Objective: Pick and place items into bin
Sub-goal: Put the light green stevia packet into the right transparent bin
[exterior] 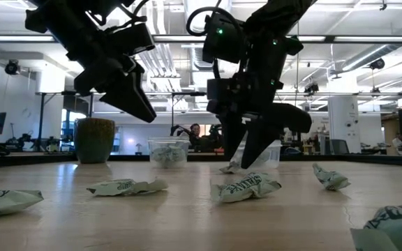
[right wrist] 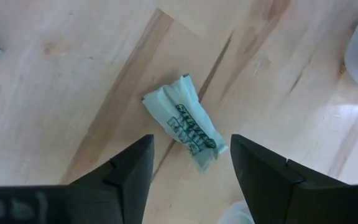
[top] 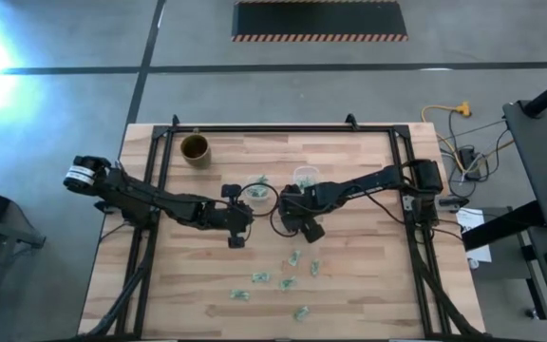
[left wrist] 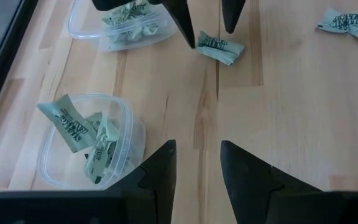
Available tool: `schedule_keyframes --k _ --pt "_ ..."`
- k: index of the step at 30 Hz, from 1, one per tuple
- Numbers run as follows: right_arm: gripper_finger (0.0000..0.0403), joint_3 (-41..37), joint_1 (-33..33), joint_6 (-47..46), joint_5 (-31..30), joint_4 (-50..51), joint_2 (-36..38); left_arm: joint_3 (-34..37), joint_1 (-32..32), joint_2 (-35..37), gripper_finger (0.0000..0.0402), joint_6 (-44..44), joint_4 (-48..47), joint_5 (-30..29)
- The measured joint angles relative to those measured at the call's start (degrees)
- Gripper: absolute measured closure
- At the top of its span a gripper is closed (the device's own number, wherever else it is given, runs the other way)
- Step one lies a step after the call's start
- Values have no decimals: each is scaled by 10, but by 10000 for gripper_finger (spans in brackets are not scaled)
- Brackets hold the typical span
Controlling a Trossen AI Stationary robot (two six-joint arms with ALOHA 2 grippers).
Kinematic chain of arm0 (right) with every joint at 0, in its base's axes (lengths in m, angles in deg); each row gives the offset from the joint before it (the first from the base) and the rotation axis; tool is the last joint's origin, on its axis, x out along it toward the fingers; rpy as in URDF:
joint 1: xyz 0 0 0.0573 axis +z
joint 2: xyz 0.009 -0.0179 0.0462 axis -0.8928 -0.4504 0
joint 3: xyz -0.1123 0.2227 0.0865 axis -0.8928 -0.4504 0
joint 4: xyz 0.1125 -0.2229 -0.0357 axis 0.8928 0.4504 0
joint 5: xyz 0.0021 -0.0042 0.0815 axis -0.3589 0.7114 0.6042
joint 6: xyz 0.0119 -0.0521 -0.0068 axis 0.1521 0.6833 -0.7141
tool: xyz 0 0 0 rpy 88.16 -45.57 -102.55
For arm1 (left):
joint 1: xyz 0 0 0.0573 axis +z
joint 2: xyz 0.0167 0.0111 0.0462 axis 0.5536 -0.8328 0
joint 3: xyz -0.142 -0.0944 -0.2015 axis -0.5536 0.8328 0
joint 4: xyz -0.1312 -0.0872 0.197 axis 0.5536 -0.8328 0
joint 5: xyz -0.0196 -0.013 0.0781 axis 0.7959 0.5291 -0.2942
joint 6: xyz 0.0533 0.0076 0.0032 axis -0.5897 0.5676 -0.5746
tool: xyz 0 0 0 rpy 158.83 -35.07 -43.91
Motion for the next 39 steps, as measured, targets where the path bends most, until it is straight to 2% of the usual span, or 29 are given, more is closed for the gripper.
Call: schedule_keyframes --k 15,20,28,39 --pt "216 0 0 14 8 -2 0 0 0 0 292 -1 14 0" --pt "234 0 -3 11 35 -1 0 0 0 0 292 -1 14 0" --pt "262 0 -3 9 35 -3 0 0 0 0 292 -1 14 0" --pt "248 2 -4 -6 37 -22 0 0 0 0 292 -1 14 0"
